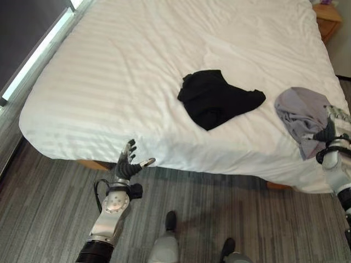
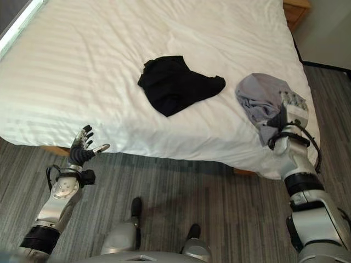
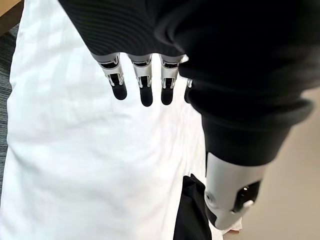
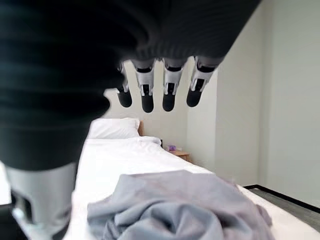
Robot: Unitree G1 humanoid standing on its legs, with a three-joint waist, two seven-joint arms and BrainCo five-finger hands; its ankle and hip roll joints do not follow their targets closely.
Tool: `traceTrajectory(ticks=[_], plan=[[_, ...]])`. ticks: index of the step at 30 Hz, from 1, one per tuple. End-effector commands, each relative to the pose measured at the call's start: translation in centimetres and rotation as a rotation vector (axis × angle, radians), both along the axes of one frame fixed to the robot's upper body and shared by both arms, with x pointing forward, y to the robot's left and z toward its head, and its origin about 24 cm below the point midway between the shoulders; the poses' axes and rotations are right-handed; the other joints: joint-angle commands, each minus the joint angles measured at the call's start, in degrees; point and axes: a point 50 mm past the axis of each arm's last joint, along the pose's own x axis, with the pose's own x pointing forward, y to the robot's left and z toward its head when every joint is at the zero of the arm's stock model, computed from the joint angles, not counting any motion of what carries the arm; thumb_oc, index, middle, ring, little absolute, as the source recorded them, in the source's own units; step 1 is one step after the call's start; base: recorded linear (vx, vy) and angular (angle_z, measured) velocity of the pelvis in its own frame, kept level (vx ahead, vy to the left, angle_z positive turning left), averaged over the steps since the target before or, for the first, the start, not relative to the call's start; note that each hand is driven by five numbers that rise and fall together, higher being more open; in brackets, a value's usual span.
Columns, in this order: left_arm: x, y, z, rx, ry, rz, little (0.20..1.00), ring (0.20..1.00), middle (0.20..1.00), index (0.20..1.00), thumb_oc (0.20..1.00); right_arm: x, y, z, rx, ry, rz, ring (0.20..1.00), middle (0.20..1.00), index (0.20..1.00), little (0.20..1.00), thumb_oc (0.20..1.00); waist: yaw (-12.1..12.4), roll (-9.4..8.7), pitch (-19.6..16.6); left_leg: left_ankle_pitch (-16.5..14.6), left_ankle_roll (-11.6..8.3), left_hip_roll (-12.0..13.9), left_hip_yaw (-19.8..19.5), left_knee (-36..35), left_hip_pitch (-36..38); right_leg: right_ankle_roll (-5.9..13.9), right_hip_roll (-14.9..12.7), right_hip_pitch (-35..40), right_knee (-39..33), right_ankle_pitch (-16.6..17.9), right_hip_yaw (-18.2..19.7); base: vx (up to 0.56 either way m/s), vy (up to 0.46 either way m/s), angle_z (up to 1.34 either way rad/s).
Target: Pick up bed clothes into laundry basket.
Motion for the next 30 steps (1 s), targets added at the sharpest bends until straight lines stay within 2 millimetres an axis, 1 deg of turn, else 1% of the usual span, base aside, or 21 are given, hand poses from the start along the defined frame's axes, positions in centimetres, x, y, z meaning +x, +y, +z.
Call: traceTrajectory(ticks=[1, 2, 3, 4, 5, 6, 7, 8, 9, 10, 11, 12, 14, 15, 17, 18, 19, 22, 23, 28, 30], plan=[[0.1, -2.6, 0.2, -0.077, -0.051, -0.101, 1.0, 1.0, 1.0, 1.0, 1.0, -1.9, -4.4, 4.2, -0.053, -0.084, -0.124, 1.0, 1.0, 1.0, 1.0, 1.0, 0.1, 2.0, -3.9, -2.1, -4.61, 1.9, 2.0, 0.5, -1.7, 1.24, 4.8, -1.3, 0.8, -10.3, 0.1, 0.0, 0.064, 0.08], [0.3, -2.6, 0.6, -0.091, -0.063, -0.102, 1.0, 1.0, 1.0, 1.0, 1.0, -2.4, -5.0, 4.4, -0.02, -0.106, -0.144, 1.0, 1.0, 1.0, 1.0, 1.0, -0.1, 1.78, -3.1, -0.3, -4.72, 1.8, 5.0, 1.2, -4.0, 1.4, 4.2, -1.6, 0.8, -10.3, -0.9, 0.02, 0.07, 0.08], [0.4, -2.6, 0.7, -0.097, -0.066, -0.108, 1.0, 1.0, 1.0, 1.0, 1.0, -3.0, -5.9, 5.2, -0.016, -0.112, -0.171, 1.0, 1.0, 1.0, 1.0, 1.0, -0.3, 1.48, -3.0, 0.0, -4.37, 1.9, 7.9, 1.8, -5.5, 1.74, 3.8, -1.4, 0.8, -10.7, -1.5, 0.18, 0.167, 0.13], [0.0, -2.6, -0.1, -0.103, -0.035, -0.104, 1.0, 1.0, 1.0, 1.0, 1.0, -3.4, -6.4, 3.2, -0.013, -0.024, -0.197, 1.0, 1.0, 1.0, 1.0, 1.0, -0.7, 0.87, -4.3, -2.0, -2.34, 1.2, 9.3, 0.5, -4.8, 2.47, 3.7, -0.8, 0.8, -9.8, -2.2, 0.2, 0.14, 0.19], [0.0, -2.6, -0.1, -0.103, -0.035, -0.104, 1.0, 1.0, 1.0, 1.0, 1.0, -3.4, -6.4, 3.2, -0.013, -0.024, -0.197, 1.0, 1.0, 1.0, 1.0, 1.0, -0.7, 0.87, -4.3, -2.0, -2.34, 1.2, 9.3, 0.5, -4.8, 2.47, 3.6, -0.8, 0.8, -9.8, -2.2, 0.29, 0.155, 0.06], [0.0, -2.4, 0.0, -0.087, -0.025, -0.121, 1.0, 1.0, 1.0, 1.0, 1.0, -3.8, -6.9, 2.8, 0.01, -0.008, -0.212, 1.0, 1.0, 1.0, 1.0, 1.0, -1.4, 0.46, -4.2, -3.7, -1.39, 0.8, 9.4, 0.5, -4.0, 3.22, 2.8, -3.8, 10.0, -10.6, -2.6, 0.16, 0.087, -0.01], [0.2, -2.4, 0.1, -0.065, -0.021, -0.135, 1.0, 1.0, 1.0, 1.0, 1.0, -3.7, -6.9, 2.8, 0.025, -0.001, -0.214, 1.0, 1.0, 1.0, 1.0, 1.0, -2.0, 0.39, -3.0, -3.9, -1.11, 0.7, 9.4, 0.5, -3.6, 4.14, 2.1, -7.3, 15.9, -9.3, -1.8, 0.18, 0.11, 0.13], [0.2, -2.2, 0.2, -0.045, -0.023, -0.146, 1.0, 1.0, 1.0, 1.0, 1.0, -3.8, -7.2, 3.3, 0.026, -0.012, -0.223, 1.0, 1.0, 1.0, 1.0, 1.0, -2.8, 0.5, -1.8, -4.4, -1.21, 1.1, 9.5, 0.5, -3.1, 5.23, 2.0, -10.7, 20.2, -8.1, -0.9, 0.07, 0.081, 0.26], [0.4, -2.4, 0.4, -0.03, -0.028, -0.157, 1.0, 1.0, 1.0, 1.0, 1.0, -3.4, -7.0, 3.8, 0.026, -0.022, -0.211, 1.0, 1.0, 1.0, 1.0, 1.0, -3.2, 0.74, -0.6, -4.5, -1.43, 1.5, 9.4, 0.5, -2.8, 5.24, 1.7, -14.1, 22.5, -7.4, 0.1, 0.05, 0.052, 0.09], [0.4, -2.4, 0.4, -0.031, -0.029, -0.156, 1.0, 1.0, 1.0, 1.0, 1.0, -3.4, -7.0, 3.8, 0.025, -0.023, -0.21, 1.0, 1.0, 1.0, 1.0, 1.0, -3.1, 0.74, -0.7, -4.5, -1.42, 1.5, 9.5, 0.5, -2.8, 5.24, 1.7, -14.3, 22.7, -7.5, 0.2, 0.16, -0.029, -0.19], [0.8, -2.6, 0.7, -0.01, -0.043, -0.179, 1.0, 1.0, 1.0, 1.0, 1.0, -4.1, -8.0, 3.8, -0.03, 0.033, -0.249, 1.0, 1.0, 1.0, 1.0, 1.0, -3.8, 0.99, 0.9, -4.4, -2.34, 1.9, 8.6, 0.5, -2.5, 3.84, 2.4, -15.6, 15.6, -8.2, 0.2, 0.24, -0.103, -0.15], [0.8, -2.7, 0.9, -0.015, -0.048, -0.191, 1.0, 1.0, 1.0, 1.0, 1.0, -4.7, -8.6, 3.5, -0.025, 0.042, -0.274, 1.0, 1.0, 1.0, 1.0, 1.0, -4.5, 1.16, 1.3, -4.9, -2.61, 1.7, 7.7, 0.5, -2.2, 3.41, 3.0, -17.0, 11.9, -7.6, 1.5, 0.36, -0.172, 0.0], [1.0, -2.2, 1.1, 0.003, -0.052, -0.179, 1.0, 1.0, 1.0, 1.0, 1.0, -6.5, -10.4, 3.2, -0.013, 0.058, -0.349, 1.0, 1.0, 1.0, 1.0, 1.0, -5.4, 0.21, 1.4, -6.2, -2.96, 1.1, 5.7, 0.5, -1.3, 3.63, 3.5, -17.4, 2.9, -5.6, 5.4, 0.3, -0.136, 0.12], [1.5, -2.1, 1.3, -0.001, -0.059, -0.176, 1.0, 1.0, 1.0, 1.0, 1.0, -5.8, -9.8, 3.7, -0.016, 0.048, -0.323, 1.0, 1.0, 1.0, 1.0, 1.0, -5.0, -0.41, 1.9, -6.5, -3.06, 0.7, 5.7, 0.5, -1.0, 3.89, 2.6, -17.3, 2.1, -3.9, 4.7, 0.22, -0.11, 0.32], [1.8, -2.6, 1.4, 0.004, -0.06, -0.193, 1.0, 1.0, 1.0, 1.0, 1.0, -5.3, -9.5, 4.3, 0.0, 0.011, -0.312, 1.0, 1.0, 1.0, 1.0, 1.0, -4.6, -0.87, 1.7, -6.9, -2.96, 0.5, 5.7, 0.5, -0.7, 3.41, 2.7, -16.9, 1.4, -3.0, 4.1, 0.13, -0.121, 0.53], [1.9, -3.0, 1.4, 0.0, -0.072, -0.186, 1.0, 1.0, 1.0, 1.0, 1.0, -5.1, -9.4, 6.0, -0.016, -0.044, -0.298, 1.0, 1.0, 1.0, 1.0, 1.0, -4.4, -1.05, 1.4, -7.0, -3.11, 0.8, 5.7, 0.5, -1.1, 3.41, 3.6, -17.1, 1.0, -2.1, 3.8, 0.12, -0.168, 0.59], [1.8, -3.0, 1.3, -0.011, -0.071, -0.181, 1.0, 1.0, 1.0, 1.0, 1.0, -5.4, -9.8, 6.7, -0.023, -0.06, -0.312, 1.0, 1.0, 1.0, 1.0, 1.0, -4.3, -1.02, 1.3, -7.0, -3.35, 1.0, 5.6, 0.5, -1.4, 3.13, 3.7, -17.3, 0.8, -1.9, 3.5, 0.18, -0.206, 0.46], [1.6, -2.9, 1.0, -0.028, -0.061, -0.173, 1.0, 1.0, 1.0, 1.0, 1.0, -4.9, -9.5, 8.7, -0.064, -0.087, -0.29, 1.0, 1.0, 1.0, 1.0, 1.0, -4.4, -0.44, 0.7, -6.8, -3.97, 1.7, 5.4, 0.5, -1.9, 2.84, 4.4, -17.8, 0.8, -2.5, 3.0, 0.15, -0.092, 0.35], [1.6, -2.9, 1.0, -0.029, -0.062, -0.172, 1.0, 1.0, 1.0, 1.0, 1.0, -4.8, -9.4, 8.8, -0.065, -0.089, -0.288, 1.0, 1.0, 1.0, 1.0, 1.0, -4.5, -0.49, 0.5, -6.5, -3.94, 1.6, 5.3, 0.5, -2.2, 2.8, 4.3, -18.1, 0.8, -2.3, 3.0, 0.16, -0.105, 0.11], [1.7, -2.3, 1.0, -0.046, -0.067, -0.132, 1.0, 1.0, 1.0, 1.0, 1.0, -4.1, -8.9, 12.1, -0.063, -0.19, -0.261, 1.0, 1.0, 1.0, 1.0, 1.0, -4.7, 0.25, 0.4, -5.1, -6.0, 3.3, 5.6, 0.5, -5.0, 2.84, 4.9, -20.9, 0.8, -2.8, 1.5, 0.11, -0.095, -0.01], [1.7, -2.3, 1.0, -0.053, -0.065, -0.13, 1.0, 1.0, 1.0, 1.0, 1.0, -4.1, -9.0, 12.2, -0.062, -0.189, -0.263, 1.0, 1.0, 1.0, 1.0, 1.0, -4.6, 0.39, 0.4, -5.0, -6.38, 3.8, 5.7, 0.5, -5.6, 2.96, 5.1, -21.4, 0.8, -3.0, 1.1, 0.04, -0.066, 0.03]])
